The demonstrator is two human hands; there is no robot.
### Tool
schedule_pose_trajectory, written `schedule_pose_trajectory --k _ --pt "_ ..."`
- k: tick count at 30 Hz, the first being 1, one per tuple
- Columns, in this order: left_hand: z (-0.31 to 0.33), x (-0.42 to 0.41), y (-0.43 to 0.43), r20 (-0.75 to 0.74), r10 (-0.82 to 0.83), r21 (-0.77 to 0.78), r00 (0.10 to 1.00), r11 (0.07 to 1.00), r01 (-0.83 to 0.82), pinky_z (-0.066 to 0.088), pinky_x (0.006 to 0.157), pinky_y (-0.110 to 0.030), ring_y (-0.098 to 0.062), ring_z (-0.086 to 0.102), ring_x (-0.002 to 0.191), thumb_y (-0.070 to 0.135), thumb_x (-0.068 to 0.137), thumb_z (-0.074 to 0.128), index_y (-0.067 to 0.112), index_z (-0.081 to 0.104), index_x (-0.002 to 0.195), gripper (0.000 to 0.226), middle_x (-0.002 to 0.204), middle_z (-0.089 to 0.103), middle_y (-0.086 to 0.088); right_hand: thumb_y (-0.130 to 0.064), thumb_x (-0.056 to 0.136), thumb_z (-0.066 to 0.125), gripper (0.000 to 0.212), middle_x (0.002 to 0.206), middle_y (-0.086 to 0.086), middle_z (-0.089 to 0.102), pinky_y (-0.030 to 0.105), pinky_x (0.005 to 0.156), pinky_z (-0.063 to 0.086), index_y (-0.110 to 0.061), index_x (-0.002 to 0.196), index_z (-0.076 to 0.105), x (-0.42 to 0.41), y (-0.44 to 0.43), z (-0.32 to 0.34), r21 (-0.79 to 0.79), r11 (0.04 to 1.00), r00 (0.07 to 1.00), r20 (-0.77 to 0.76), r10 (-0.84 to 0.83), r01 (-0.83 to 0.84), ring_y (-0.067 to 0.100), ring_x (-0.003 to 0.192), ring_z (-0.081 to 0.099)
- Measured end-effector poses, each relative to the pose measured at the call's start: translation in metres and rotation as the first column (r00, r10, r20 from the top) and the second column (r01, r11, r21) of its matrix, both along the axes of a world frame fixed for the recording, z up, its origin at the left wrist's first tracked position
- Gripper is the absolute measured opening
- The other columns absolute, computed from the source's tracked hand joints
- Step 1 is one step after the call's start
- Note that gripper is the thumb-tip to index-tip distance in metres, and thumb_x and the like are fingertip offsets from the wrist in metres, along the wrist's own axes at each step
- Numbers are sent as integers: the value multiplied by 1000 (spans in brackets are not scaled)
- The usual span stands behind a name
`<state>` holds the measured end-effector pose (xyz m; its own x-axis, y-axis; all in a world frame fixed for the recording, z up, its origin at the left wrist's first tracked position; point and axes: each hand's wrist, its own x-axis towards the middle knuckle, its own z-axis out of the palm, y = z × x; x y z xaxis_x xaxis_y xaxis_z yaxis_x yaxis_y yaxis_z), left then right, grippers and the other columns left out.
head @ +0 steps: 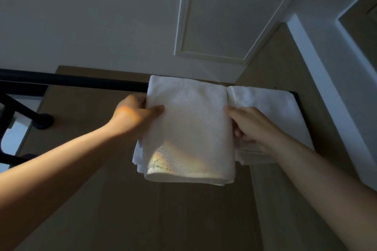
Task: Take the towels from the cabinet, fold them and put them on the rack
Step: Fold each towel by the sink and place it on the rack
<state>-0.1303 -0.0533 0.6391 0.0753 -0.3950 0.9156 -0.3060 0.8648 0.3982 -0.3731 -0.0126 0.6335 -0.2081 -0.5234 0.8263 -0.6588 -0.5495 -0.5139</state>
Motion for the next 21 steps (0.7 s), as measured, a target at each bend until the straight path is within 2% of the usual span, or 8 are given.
schedule_pose_trajectory --k 3,5,7,11,13,15,17,21 --pt "12 -2 -1 -42 49 -47 998 998 -51 42 54 -25 -17 59 70 23 92 63 8 66 92 16 81 66 -2 -34 96 57 28 42 -9 53 13 35 35 -12 79 61 2 -3 15 -23 983 970 158 182 -181 2 33 47" --pt "25 -6 -4 -36 115 -80 993 990 -117 37 52 -24 -15 54 67 24 93 60 9 65 89 16 76 61 1 -33 93 61 22 64 -4 67 18 45 48 -12 88 65 6 -7 29 -98 980 961 200 190 -173 10 56 64" --pt "39 -10 -7 -40 167 -116 985 978 -171 34 52 -22 -14 52 67 24 94 58 11 65 94 15 79 60 1 -31 91 61 23 73 2 65 27 57 46 -11 81 68 9 -12 45 -227 972 981 162 105 -66 21 71 62" --pt "57 -17 -16 -53 215 -125 975 967 -221 35 66 -28 -23 53 81 26 95 56 2 64 104 26 92 61 -7 -31 92 64 40 61 3 52 27 56 37 -14 57 53 9 -17 72 -310 941 990 65 -123 137 20 61 53" --pt "57 -20 -21 -59 233 -130 971 962 -239 33 59 -30 -22 52 75 26 95 57 0 64 99 27 86 60 -7 -34 93 64 51 55 -1 37 28 50 28 -18 52 38 9 -18 77 -319 914 966 21 -259 252 18 56 41" --pt "50 -21 -26 -69 248 -107 966 961 -254 31 50 -27 -16 50 63 29 94 58 2 62 87 28 73 57 -2 -37 94 62 52 56 -3 33 29 54 26 -20 54 33 9 -20 75 -326 886 939 13 -343 328 21 60 39" --pt "42 -19 -31 -74 237 -78 969 967 -242 32 48 -26 -12 48 56 33 93 60 1 62 79 35 65 55 0 -37 95 60 52 55 -3 35 31 52 25 -19 54 34 8 -23 68 -356 870 934 24 -356 341 19 54 38" --pt "34 -10 -34 -92 198 -68 976 976 -205 30 52 -31 -20 46 59 38 92 60 -11 63 85 49 70 55 -11 -39 95 58 51 53 -4 43 29 52 31 -19 52 41 6 -26 54 -366 898 965 3 -263 246 16 53 44"
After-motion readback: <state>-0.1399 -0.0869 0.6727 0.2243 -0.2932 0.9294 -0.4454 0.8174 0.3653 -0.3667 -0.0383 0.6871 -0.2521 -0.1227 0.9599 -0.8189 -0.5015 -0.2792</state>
